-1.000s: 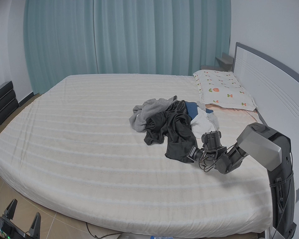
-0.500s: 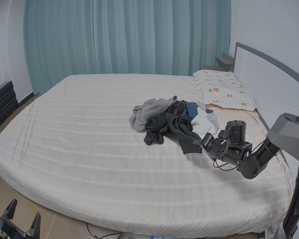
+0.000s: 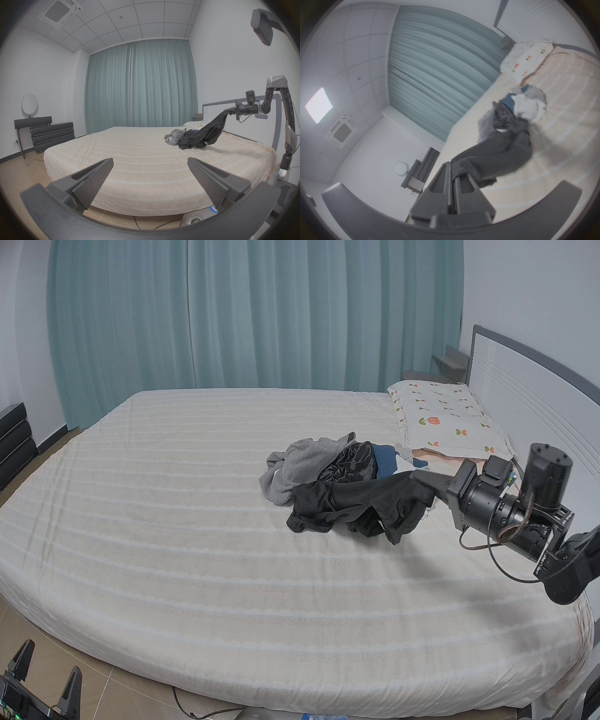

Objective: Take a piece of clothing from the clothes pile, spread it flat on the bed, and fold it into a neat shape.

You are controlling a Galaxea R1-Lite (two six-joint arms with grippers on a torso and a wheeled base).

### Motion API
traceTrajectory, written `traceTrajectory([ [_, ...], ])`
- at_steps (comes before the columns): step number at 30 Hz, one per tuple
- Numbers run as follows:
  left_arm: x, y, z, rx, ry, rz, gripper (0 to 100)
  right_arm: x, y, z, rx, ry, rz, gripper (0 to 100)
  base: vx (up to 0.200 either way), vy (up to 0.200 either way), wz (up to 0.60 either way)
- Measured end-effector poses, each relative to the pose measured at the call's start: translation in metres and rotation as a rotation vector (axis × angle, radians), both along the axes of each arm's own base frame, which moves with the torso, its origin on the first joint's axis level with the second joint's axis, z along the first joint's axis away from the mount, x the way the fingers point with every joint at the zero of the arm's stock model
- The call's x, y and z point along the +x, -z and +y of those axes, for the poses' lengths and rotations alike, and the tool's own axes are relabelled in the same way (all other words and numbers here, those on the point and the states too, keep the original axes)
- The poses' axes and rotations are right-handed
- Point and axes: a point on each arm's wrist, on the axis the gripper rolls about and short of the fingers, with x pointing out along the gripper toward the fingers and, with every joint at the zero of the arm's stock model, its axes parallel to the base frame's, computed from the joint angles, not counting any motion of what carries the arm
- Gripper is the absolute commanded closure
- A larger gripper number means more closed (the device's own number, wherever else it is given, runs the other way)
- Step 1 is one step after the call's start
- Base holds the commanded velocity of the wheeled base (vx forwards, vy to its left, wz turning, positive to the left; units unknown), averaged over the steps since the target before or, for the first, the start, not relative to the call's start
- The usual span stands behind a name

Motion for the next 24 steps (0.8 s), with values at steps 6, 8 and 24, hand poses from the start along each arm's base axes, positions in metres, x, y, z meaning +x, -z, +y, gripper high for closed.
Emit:
traceTrajectory([
  [6, 0.0, 0.0, 0.0, 0.002, 0.004, -0.001, 0, -0.026, -0.024, 0.003, 0.069, -0.05, -0.162, 100, 0.0, 0.0, 0.0],
  [8, 0.0, 0.0, 0.0, 0.003, 0.007, -0.002, 0, -0.032, -0.027, 0.004, 0.086, -0.063, -0.197, 100, 0.0, 0.0, 0.0],
  [24, 0.0, -0.001, 0.001, -0.02, -0.037, -0.012, 0, -0.059, -0.036, 0.01, 0.085, -0.121, -0.263, 100, 0.0, 0.0, 0.0],
])
